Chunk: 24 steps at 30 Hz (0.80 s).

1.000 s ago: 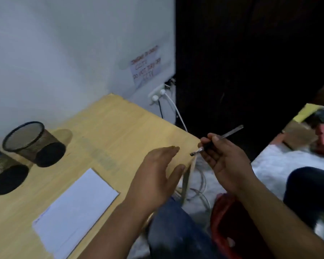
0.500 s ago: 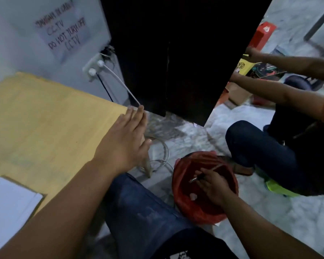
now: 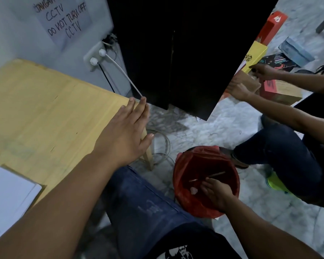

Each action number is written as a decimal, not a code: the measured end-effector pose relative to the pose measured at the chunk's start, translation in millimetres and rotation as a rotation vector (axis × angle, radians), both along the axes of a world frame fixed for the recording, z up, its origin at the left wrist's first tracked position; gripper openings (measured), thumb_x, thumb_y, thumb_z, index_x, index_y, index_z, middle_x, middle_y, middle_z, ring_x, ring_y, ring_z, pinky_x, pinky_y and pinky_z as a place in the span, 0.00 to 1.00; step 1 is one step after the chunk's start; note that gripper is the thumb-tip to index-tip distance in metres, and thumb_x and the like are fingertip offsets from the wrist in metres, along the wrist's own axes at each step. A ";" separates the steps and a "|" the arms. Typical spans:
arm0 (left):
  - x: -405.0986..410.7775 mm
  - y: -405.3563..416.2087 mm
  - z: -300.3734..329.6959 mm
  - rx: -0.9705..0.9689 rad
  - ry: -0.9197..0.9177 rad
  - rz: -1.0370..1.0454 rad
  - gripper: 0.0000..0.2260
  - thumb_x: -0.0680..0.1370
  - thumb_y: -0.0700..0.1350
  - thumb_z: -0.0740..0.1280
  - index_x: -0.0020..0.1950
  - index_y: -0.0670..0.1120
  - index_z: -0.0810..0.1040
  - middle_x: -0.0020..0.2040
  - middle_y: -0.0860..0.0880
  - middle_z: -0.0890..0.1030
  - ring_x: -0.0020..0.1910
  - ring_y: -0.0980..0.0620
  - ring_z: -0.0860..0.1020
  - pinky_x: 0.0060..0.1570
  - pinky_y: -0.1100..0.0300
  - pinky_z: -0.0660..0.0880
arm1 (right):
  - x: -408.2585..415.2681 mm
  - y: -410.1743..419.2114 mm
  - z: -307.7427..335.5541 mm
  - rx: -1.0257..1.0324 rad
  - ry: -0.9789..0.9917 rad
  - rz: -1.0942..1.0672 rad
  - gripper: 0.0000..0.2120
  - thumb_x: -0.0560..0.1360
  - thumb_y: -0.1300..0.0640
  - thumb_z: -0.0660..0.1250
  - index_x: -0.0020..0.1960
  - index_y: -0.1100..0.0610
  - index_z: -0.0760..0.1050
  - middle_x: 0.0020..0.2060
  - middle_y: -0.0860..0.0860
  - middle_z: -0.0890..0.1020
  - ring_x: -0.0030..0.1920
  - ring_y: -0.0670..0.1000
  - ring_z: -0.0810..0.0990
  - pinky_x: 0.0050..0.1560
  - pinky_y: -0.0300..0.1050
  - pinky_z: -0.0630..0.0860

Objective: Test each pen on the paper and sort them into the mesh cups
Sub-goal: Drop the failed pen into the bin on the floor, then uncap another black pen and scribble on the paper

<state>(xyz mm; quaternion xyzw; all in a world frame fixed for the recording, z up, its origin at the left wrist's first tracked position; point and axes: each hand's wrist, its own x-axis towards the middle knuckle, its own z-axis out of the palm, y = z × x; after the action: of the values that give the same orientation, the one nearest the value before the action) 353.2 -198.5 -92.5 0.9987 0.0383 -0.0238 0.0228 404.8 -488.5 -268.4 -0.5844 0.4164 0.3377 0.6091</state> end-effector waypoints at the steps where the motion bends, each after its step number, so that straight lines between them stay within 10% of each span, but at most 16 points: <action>1: -0.1 -0.5 0.3 -0.004 0.003 0.002 0.33 0.81 0.60 0.50 0.80 0.44 0.45 0.81 0.48 0.40 0.79 0.48 0.38 0.77 0.53 0.42 | 0.1 -1.5 -1.1 0.004 0.006 -0.002 0.19 0.83 0.64 0.53 0.72 0.70 0.63 0.71 0.67 0.69 0.73 0.63 0.67 0.74 0.52 0.64; 12: 2.3 2.7 4.3 -0.066 0.008 0.012 0.33 0.82 0.60 0.51 0.80 0.44 0.46 0.81 0.48 0.43 0.79 0.48 0.40 0.77 0.53 0.43 | 14.5 16.0 10.1 0.139 -0.115 0.079 0.18 0.82 0.65 0.56 0.70 0.70 0.66 0.67 0.66 0.73 0.65 0.63 0.75 0.64 0.50 0.72; 24: -79.3 50.7 40.6 -0.405 -0.326 0.321 0.27 0.81 0.59 0.56 0.78 0.49 0.62 0.76 0.56 0.64 0.79 0.55 0.48 0.72 0.60 0.57 | 46.5 130.6 177.6 0.059 -1.126 0.607 0.12 0.76 0.64 0.69 0.53 0.49 0.81 0.50 0.48 0.86 0.53 0.49 0.84 0.54 0.46 0.80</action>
<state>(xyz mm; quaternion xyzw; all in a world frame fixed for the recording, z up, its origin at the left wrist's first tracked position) 273.9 -147.8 -51.9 0.9457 0.1860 0.1337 0.2307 451.3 -358.0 -90.8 -0.7473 -0.1607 0.1479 0.6276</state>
